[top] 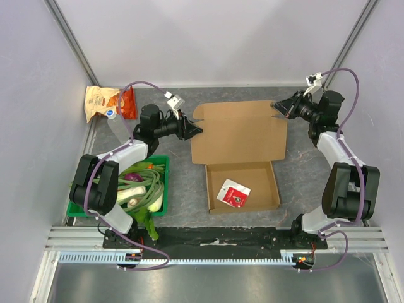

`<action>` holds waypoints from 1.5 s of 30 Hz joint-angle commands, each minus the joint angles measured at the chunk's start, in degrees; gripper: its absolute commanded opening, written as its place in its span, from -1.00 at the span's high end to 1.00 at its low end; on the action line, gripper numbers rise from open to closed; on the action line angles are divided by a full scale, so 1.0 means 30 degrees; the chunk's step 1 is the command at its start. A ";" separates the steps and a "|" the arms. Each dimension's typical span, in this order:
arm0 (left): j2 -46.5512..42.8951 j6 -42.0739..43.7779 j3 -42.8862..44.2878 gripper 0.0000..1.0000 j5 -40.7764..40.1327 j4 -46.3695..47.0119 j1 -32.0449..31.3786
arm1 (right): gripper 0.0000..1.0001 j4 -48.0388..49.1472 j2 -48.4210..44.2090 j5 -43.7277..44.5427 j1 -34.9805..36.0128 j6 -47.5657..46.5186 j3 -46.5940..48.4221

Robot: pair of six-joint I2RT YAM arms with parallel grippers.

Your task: Fold the paper box

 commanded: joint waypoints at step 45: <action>0.2694 1.1139 0.8330 0.96 0.4860 -1.4055 0.2888 | 0.06 -1.5139 0.0994 -0.2107 0.1487 -1.5042 0.4718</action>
